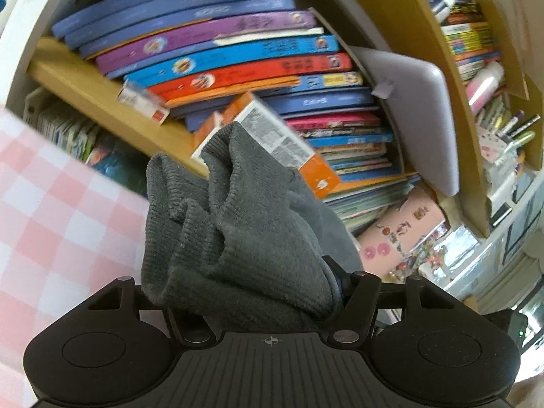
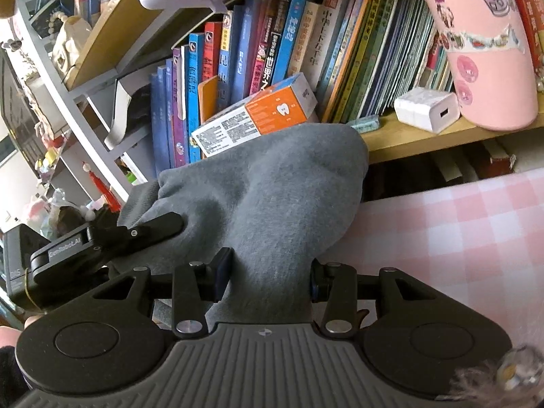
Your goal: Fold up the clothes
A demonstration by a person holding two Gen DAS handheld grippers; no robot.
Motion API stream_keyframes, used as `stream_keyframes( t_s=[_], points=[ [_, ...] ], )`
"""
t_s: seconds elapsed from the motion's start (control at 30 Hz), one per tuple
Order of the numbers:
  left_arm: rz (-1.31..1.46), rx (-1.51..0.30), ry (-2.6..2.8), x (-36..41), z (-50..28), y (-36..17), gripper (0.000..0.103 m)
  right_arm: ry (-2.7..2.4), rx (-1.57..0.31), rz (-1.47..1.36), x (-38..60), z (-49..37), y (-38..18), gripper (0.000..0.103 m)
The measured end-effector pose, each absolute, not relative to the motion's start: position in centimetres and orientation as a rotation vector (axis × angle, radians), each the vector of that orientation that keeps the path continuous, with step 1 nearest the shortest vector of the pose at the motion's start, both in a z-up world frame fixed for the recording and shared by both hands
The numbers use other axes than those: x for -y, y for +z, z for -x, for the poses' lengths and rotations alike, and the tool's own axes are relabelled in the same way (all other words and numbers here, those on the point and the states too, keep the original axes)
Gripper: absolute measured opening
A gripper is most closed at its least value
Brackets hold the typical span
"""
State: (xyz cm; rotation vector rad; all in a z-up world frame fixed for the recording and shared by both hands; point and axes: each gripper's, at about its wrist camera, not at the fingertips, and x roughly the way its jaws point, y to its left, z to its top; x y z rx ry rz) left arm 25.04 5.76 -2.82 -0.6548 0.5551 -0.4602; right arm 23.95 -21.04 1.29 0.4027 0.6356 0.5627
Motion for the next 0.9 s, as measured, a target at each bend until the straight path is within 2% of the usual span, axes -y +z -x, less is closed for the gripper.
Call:
stream_keyframes(
  t_s=[0.1, 0.17, 0.2, 0.27, 0.43, 0.9],
  points=[
    [0.635, -0.562, -0.443, -5.6, -25.0, -3.0, 0.071, 0.553, -0.65, -0.415, 21.1, -24.1, 0.8, 0.049],
    [0.612, -0.562, -0.429, -5.4, -25.0, -3.1, 0.077, 0.534, -0.652, -0.411, 21.0, -24.0, 0.5, 0.066],
    [0.6, -0.562, -0.423, -5.4, -25.0, -3.1, 0.084, 0.521, -0.646, -0.401, 20.9, -24.0, 0.5, 0.07],
    [0.578, -0.558, -0.415, -5.3, -24.8, -3.1, 0.086, 0.493, -0.632, -0.376, 20.9, -23.7, 0.5, 0.082],
    [0.532, -0.521, -0.412, -5.5, -23.6, -2.4, 0.094, 0.478, -0.622, -0.381, 21.2, -23.0, 0.3, 0.088],
    [0.499, -0.39, -0.302, -7.3, -16.0, -0.7, 0.097, 0.433, -0.531, -0.365, 21.9, -16.2, 1.4, 0.089]
  ],
)
